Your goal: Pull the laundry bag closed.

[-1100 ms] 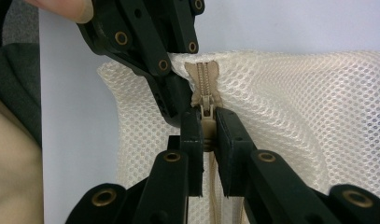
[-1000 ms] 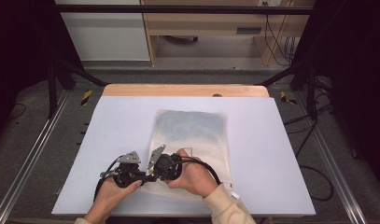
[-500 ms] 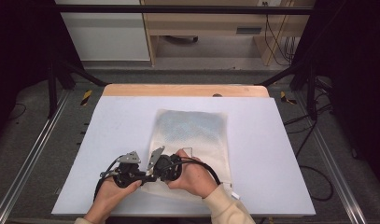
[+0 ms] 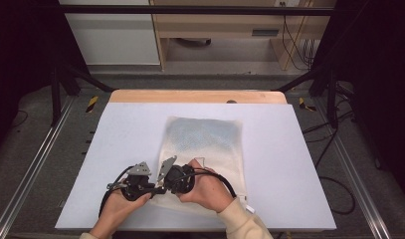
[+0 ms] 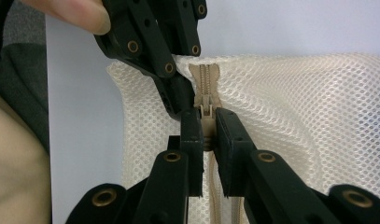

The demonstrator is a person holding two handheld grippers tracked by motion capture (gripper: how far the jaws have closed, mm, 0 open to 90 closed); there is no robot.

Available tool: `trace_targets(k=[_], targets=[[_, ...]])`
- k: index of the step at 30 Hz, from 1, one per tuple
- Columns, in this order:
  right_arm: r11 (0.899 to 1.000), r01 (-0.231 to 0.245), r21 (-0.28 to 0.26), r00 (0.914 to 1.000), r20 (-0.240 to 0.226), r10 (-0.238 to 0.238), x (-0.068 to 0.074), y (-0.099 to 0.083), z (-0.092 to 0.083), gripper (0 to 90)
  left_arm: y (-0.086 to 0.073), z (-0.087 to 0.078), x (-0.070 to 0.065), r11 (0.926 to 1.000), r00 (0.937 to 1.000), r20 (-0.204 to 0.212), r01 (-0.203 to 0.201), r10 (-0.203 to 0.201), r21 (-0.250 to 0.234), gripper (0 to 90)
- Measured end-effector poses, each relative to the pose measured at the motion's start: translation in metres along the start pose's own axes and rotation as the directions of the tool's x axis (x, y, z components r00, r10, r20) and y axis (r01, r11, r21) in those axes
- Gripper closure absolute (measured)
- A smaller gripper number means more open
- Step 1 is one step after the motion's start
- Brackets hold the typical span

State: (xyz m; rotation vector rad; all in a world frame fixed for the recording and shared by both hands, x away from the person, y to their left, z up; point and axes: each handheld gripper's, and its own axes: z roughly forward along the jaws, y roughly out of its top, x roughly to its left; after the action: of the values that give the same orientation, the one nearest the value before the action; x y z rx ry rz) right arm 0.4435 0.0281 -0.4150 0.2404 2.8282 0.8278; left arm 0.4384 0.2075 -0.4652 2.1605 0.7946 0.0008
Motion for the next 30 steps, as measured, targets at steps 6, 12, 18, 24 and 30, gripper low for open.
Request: trace_targets(k=[6,12,18,24,30], targets=[[1.000,-0.010,-0.019,0.9999,0.000,0.010,-0.001,0.000,-0.001,82.4,0.000,0.000,0.001,0.9998,0.9998,0.014,0.014,-0.014,-0.014,88.3],[1.000,-0.010,-0.005,0.9999,0.009,0.010,0.000,0.000,0.000,82.5,0.001,-0.002,0.000,0.9993,0.9995,0.024,0.020,-0.019,-0.032,88.2],[1.000,0.002,0.016,0.9996,0.028,-0.003,0.001,-0.001,0.005,82.4,0.001,-0.002,-0.001,0.9995,0.9997,0.017,0.017,-0.016,-0.027,88.2],[1.000,0.010,0.028,0.9994,0.034,-0.011,0.001,-0.001,0.006,82.4,0.002,-0.002,-0.001,0.9997,0.9998,0.018,0.008,-0.008,-0.025,88.2],[0.999,0.022,0.043,0.9990,0.038,-0.024,0.002,-0.002,0.008,82.4,0.001,-0.002,0.000,0.9998,0.9996,0.026,0.010,-0.010,-0.017,88.0]])
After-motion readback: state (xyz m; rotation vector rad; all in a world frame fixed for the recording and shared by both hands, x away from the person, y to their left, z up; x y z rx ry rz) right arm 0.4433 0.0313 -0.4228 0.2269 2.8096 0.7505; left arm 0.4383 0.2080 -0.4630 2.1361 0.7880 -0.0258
